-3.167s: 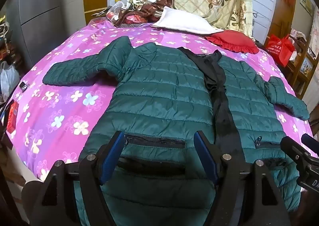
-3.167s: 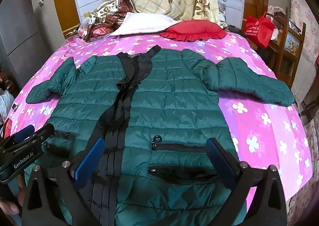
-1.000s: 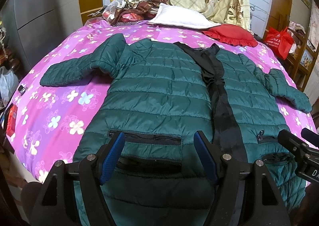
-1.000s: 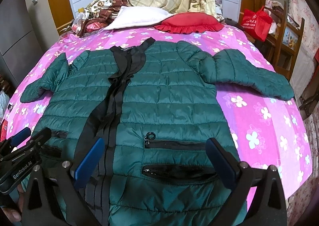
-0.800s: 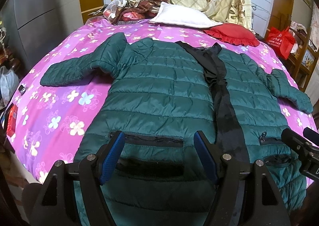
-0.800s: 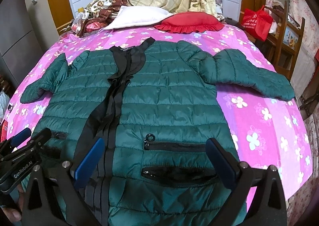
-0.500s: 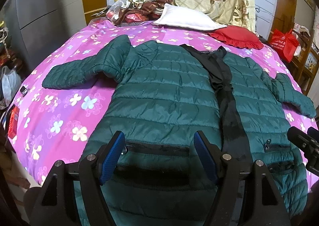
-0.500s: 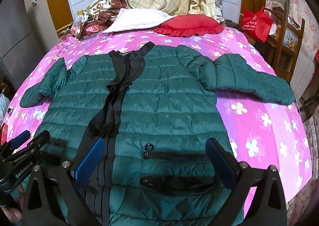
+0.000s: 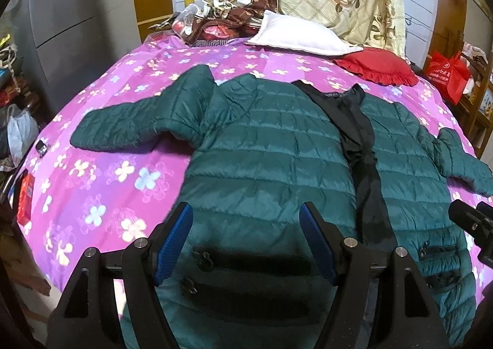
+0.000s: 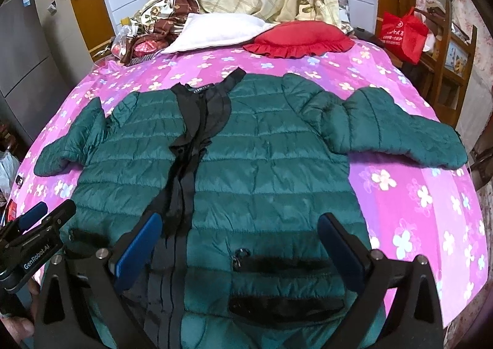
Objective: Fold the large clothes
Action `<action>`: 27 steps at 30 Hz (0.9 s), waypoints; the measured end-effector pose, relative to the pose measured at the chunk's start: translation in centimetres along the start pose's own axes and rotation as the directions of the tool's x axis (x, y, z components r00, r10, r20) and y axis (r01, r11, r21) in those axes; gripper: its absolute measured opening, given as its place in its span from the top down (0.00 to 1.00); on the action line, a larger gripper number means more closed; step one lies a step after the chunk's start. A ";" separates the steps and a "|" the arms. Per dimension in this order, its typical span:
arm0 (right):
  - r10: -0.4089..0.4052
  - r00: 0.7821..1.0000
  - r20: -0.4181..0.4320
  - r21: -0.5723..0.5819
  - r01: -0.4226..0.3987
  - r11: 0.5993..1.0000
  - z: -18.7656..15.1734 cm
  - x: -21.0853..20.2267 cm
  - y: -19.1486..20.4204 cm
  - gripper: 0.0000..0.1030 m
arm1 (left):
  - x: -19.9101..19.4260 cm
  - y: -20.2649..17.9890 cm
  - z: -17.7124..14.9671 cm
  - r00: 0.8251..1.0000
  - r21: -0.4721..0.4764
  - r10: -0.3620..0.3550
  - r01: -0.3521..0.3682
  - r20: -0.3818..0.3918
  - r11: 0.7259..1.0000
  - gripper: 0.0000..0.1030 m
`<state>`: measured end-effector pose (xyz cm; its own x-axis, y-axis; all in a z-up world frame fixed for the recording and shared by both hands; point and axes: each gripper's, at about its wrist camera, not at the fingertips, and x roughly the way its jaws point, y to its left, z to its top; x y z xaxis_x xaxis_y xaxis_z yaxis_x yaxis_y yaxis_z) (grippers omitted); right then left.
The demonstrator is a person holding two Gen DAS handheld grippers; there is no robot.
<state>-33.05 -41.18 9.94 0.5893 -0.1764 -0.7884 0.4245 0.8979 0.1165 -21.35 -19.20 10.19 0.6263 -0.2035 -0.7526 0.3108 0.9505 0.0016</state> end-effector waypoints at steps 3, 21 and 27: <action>0.006 1.000 0.005 -0.005 -0.006 1.000 0.9 0.2 0.3 0.00 | 0.1 0.5 0.6 1.000 -0.005 0.007 -0.007 0.004 1.000 0.49; -0.018 0.998 0.061 -0.055 0.022 0.998 9.2 2.3 0.7 0.00 | 2.6 4.4 7.0 0.994 -0.069 0.081 -0.077 0.068 0.995 0.49; 0.015 0.998 0.064 -0.039 -0.013 0.999 10.5 4.8 0.9 0.00 | 4.6 5.1 8.4 0.993 -0.088 0.094 -0.088 0.069 0.992 0.49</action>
<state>-22.62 -45.44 12.64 0.6383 -0.1879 -0.7465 0.3895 0.9153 0.1027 -10.89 -17.21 12.29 0.7005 -0.1292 -0.7018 0.1909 0.9816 0.0098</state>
